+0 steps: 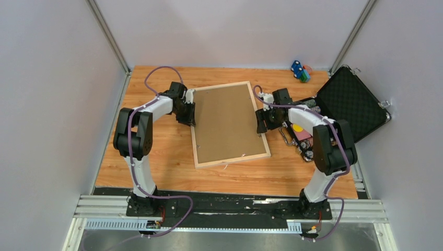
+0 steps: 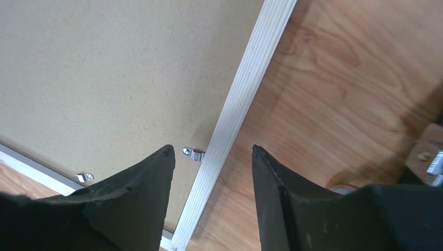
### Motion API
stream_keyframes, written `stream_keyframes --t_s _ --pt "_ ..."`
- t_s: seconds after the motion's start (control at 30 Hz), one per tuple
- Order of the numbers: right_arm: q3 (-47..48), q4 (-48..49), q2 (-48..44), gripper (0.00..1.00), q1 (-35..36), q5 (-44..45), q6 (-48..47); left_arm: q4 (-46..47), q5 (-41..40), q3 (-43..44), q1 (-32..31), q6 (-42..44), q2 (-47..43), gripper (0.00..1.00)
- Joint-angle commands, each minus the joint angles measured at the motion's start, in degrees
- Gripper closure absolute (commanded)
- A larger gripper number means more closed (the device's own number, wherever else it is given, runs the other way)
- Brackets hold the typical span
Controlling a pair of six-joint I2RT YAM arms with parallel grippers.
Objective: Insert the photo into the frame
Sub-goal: Install the photo frame at the center of the board.
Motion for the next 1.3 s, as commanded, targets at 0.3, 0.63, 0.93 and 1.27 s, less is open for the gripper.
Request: stream_keyframes --t_s 0.3,0.63,0.93,1.27 --pt "9.0 0.6 3.1 0.45 -0.6 4.0 3.3 -2.1 -1.6 -1.4 0.0 4.4 -0.2 1.00" --pt "21.4 0.6 15.4 0.49 -1.7 4.6 5.0 -2.1 -1.1 -1.6 0.0 4.6 -0.7 1.00" --pt "22.9 0.6 18.7 0.64 -2.5 0.7 6.1 -2.0 -1.5 -1.5 0.0 4.7 -0.8 1.00" --pt "24.6 0.6 20.0 1.00 -2.6 -3.3 -0.9 -2.6 -2.3 -1.3 0.1 5.2 -2.5 0.34"
